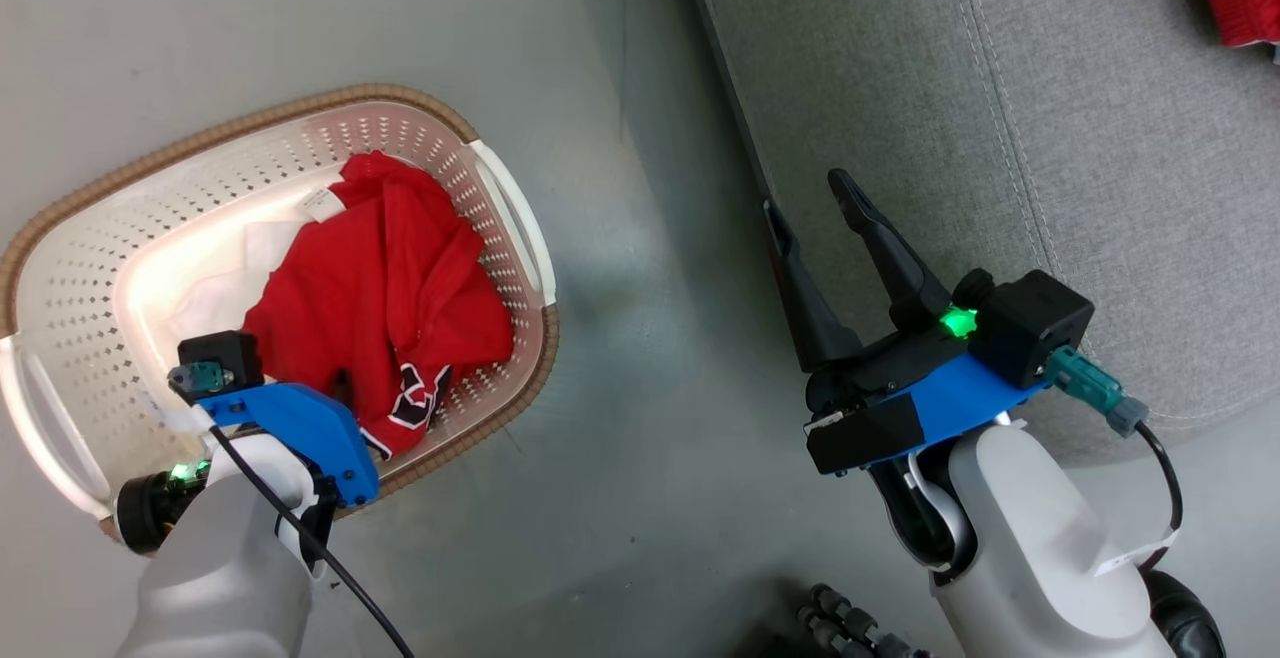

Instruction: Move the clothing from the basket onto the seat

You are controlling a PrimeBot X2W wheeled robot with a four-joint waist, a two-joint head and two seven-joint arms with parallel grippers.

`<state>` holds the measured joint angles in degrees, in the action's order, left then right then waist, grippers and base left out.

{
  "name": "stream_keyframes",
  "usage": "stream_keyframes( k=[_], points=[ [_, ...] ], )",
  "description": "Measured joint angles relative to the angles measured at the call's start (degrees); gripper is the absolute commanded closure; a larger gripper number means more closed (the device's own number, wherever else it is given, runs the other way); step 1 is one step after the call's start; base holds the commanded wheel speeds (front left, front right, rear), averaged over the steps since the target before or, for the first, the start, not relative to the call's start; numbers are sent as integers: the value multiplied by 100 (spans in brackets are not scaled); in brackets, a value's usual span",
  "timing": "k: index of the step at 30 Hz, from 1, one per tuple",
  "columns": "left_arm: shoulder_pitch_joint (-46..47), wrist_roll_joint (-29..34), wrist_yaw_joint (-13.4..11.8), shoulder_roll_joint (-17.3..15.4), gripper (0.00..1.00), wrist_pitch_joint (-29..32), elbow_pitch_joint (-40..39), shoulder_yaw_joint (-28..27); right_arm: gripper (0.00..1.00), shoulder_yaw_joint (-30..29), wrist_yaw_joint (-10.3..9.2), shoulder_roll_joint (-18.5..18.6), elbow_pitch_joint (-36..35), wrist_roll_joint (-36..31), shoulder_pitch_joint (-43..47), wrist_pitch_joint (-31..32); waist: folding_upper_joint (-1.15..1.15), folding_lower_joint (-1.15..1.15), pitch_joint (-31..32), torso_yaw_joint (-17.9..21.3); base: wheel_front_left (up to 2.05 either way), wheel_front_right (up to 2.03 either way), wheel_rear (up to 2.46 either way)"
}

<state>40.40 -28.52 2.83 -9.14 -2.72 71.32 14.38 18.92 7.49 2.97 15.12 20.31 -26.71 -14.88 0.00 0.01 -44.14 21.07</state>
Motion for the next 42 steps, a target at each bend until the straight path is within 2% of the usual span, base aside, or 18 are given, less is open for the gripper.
stream_keyframes(
  k=[13,14,15,17,22,33,42],
  points=[
    [115,-271,-102,44,0,470,146,-134,0,-19,0,0,-232,37,-32,-9,0,0,-288,88,0,0,0],
    [119,-272,-101,44,14,472,149,-126,0,-15,0,0,-238,44,-32,-9,0,0,-301,91,0,0,0],
    [120,-272,-93,41,45,470,153,-113,0,-13,0,0,-241,45,-32,-9,0,0,-308,96,0,0,0],
    [121,-271,-42,16,100,466,157,-90,0,-12,0,0,-243,45,-32,-9,0,0,-311,105,0,0,0],
    [121,-268,71,-29,100,413,172,-29,0,-19,0,0,-245,47,-32,-9,0,-1,-296,117,0,0,0],
    [126,-270,126,7,100,252,194,74,0,-14,0,0,-225,43,-32,-9,0,0,-220,63,0,0,0],
    [30,-194,249,116,100,-38,204,291,0,-1,0,-1,-83,-16,-34,-10,0,-1,248,-17,0,0,0]
  ],
)
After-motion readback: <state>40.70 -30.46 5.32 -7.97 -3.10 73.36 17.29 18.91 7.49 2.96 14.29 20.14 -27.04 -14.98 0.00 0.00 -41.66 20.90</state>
